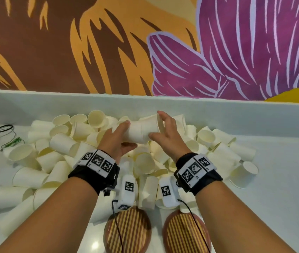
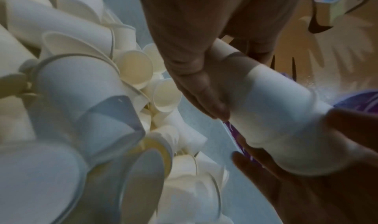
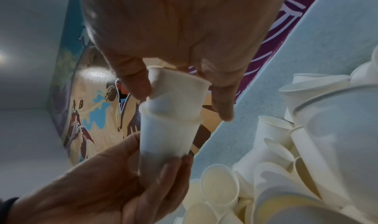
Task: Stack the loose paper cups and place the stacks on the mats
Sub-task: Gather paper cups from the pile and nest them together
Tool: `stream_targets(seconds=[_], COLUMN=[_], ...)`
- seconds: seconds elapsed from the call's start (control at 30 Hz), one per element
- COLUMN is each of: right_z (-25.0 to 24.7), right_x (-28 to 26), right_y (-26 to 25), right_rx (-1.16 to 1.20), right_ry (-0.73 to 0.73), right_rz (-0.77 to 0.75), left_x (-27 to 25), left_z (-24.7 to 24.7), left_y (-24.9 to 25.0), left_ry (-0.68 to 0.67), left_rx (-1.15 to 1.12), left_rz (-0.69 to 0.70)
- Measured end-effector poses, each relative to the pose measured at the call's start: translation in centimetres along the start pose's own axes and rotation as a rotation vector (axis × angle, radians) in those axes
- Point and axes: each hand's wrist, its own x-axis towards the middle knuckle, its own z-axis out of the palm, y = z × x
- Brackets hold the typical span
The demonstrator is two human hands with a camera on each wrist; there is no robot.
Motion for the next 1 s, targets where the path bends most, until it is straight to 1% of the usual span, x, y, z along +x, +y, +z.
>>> stream_targets(seconds=[0.07, 0.13, 0.2, 0.27, 0.33, 0.4, 0.43, 0.47, 0.5, 0.53, 0.57, 0.6, 0.63, 0.67, 0.7, 0.77, 0.83, 0.93, 1.0], right_z=[0.5, 0.6, 0.2, -0.6, -0.9, -0.7, -0.7, -0.8, -1.0, -1.5, -2.0, -2.4, -2.6, -2.7, -2.5, -1.9, -1.6, -1.9, -2.4], right_x=[-0.2, -0.4, -0.3, 0.0, -0.1, -0.3, -0.3, -0.2, 0.1, 0.7, 1.1, 1.5, 1.7, 1.9, 1.9, 1.9, 1.8, 1.6, 1.1], right_y=[0.3, 0.7, 1.3, 1.8, 1.9, 1.7, 1.6, 1.6, 2.0, 2.6, 3.3, 4.0, 4.8, 5.6, 6.2, 7.2, 7.4, 5.8, 3.8], right_rx=[-0.022, -0.068, -0.043, -0.011, -0.098, -0.150, -0.132, -0.096, -0.107, -0.207, -0.395, -0.582, -0.718, -0.805, -0.854, -0.889, -0.890, -0.862, -0.803], right_ry=[-0.110, -0.147, -0.120, -0.108, -0.190, -0.267, -0.252, -0.192, -0.091, 0.018, 0.097, 0.134, 0.131, 0.102, 0.067, 0.010, 0.005, 0.078, 0.147], right_rz=[-0.018, -0.020, 0.023, 0.079, 0.077, 0.064, 0.075, 0.089, 0.091, 0.083, 0.079, 0.103, 0.152, 0.216, 0.261, 0.282, 0.248, 0.159, 0.066], left_x=[-0.6, -1.1, -1.6, -2.0, -2.1, -2.3, -2.4, -2.4, -2.3, -2.1, -1.9, -1.8, -1.6, -1.3, -1.2, -1.2, -1.3, -1.3, -1.4], left_z=[0.2, 0.0, -0.5, -1.2, -1.5, -1.3, -1.2, -1.1, -1.1, -1.2, -1.4, -1.6, -1.8, -2.0, -2.1, -2.2, -2.3, -2.7, -2.9], left_y=[-0.4, -0.8, -0.9, -0.9, -1.2, -1.5, -1.6, -1.9, -2.1, -2.3, -2.5, -2.6, -2.7, -2.7, -2.8, -2.8, -2.8, -2.9, -3.1], left_ry=[-0.087, -0.186, -0.268, -0.382, -0.489, -0.536, -0.529, -0.506, -0.473, -0.434, -0.393, -0.353, -0.317, -0.288, -0.265, -0.220, -0.164, -0.097, -0.068], left_rx=[0.025, 0.106, 0.303, 0.484, 0.537, 0.559, 0.578, 0.591, 0.602, 0.618, 0.647, 0.685, 0.729, 0.774, 0.820, 0.894, 0.963, 1.090, 1.184], left_rz=[-0.100, -0.158, -0.157, -0.123, -0.119, -0.115, -0.097, -0.069, -0.031, 0.011, 0.047, 0.081, 0.107, 0.122, 0.144, 0.185, 0.217, 0.204, 0.182])
